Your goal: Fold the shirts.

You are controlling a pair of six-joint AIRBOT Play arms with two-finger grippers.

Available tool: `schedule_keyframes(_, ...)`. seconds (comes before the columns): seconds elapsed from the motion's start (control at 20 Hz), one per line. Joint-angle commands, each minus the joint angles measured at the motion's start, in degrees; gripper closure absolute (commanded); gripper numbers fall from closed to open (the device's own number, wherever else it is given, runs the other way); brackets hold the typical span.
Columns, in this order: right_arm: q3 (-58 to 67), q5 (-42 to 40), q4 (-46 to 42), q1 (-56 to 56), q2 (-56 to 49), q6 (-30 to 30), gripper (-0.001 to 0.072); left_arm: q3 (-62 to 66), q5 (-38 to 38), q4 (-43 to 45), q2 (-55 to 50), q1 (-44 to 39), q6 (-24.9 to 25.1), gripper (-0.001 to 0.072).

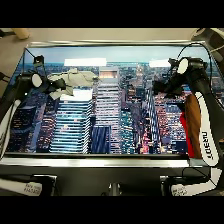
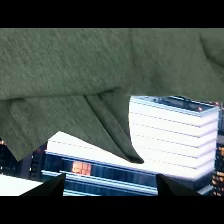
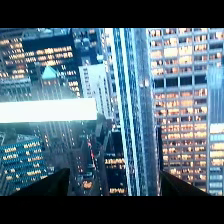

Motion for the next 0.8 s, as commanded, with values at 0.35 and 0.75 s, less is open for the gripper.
schedule_keyframes(0.35, 0.17, -1.57, 0.28, 0.04, 0.37, -1.33, 0.0109, 22.23, -8.59, -13.84, -22.05, 3.08, -2.19, 0.0638)
schedule_keyframes(0.75, 0.17, -10.1, -3.54, 0.04, 21.44, -5.42, 0.0109, 24.65, -9.27, -18.67, 11.91, -6.71, 23.15, 0.0688)
